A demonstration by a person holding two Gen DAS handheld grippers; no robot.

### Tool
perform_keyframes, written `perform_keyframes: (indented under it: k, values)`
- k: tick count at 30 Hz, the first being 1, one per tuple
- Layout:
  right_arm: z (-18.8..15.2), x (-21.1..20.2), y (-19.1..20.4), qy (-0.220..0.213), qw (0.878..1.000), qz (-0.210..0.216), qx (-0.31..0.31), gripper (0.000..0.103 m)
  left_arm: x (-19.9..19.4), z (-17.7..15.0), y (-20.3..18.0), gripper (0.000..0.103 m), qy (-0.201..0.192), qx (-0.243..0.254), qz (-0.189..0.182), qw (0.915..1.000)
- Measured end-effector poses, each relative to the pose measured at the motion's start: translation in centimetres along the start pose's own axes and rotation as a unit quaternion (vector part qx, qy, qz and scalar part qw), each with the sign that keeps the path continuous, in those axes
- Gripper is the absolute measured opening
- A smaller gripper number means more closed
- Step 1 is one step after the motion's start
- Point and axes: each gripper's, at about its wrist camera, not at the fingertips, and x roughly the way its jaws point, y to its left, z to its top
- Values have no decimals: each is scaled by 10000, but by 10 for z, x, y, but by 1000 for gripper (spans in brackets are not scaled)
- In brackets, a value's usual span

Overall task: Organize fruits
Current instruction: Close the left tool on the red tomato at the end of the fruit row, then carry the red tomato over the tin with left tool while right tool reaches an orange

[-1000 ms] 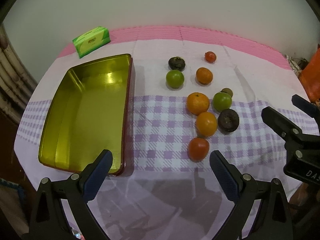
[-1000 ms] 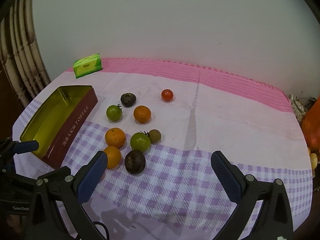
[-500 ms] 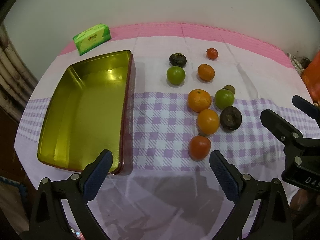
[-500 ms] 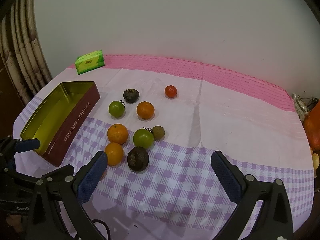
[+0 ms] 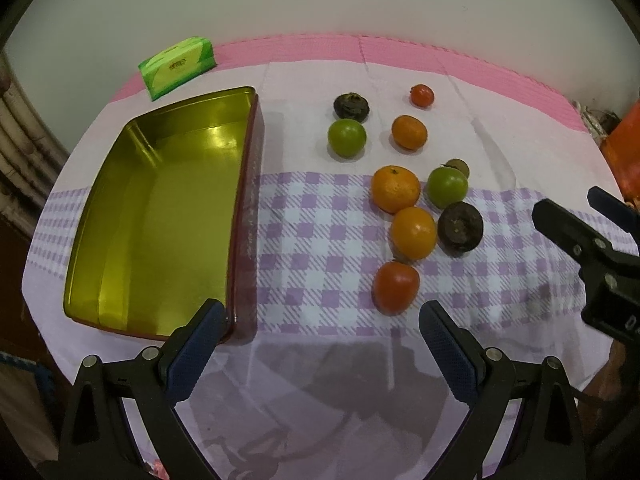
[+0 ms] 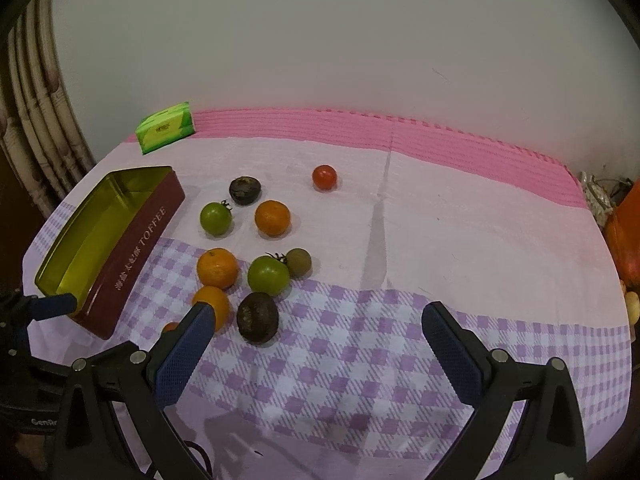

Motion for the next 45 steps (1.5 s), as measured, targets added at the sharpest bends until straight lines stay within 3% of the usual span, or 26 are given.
perform_keyframes:
  k: [3,8,12,20,26,38,41,45]
  values:
    - [1,1,-7,8,9999,-67,122,103,0,0,-3,91,-9,61,-76,10000]
    - [2,3,-21,49,9992,-129,381,103,8,2,-13,65,133,219,-386,9989]
    - [2,5,-31,99,9985,-169,519,103,16,4,-27,58,252,395,-652,9968]
    - [1,8,-38,146,9978,-167,623,103,34,15,-41,42,391,601,-748,9946]
    - [0,12,-37,216,9978,-145,615,103,42,19,-43,33,435,643,-759,9941]
    - [-4,16,-35,306,9977,-148,580,103,35,21,-33,32,417,537,-951,9931]
    - [-4,18,-34,316,9979,-153,551,103,14,31,-22,32,178,497,-951,9941]
    - [-5,19,-29,348,9984,-108,443,101,-10,47,11,32,-211,405,-685,9966]
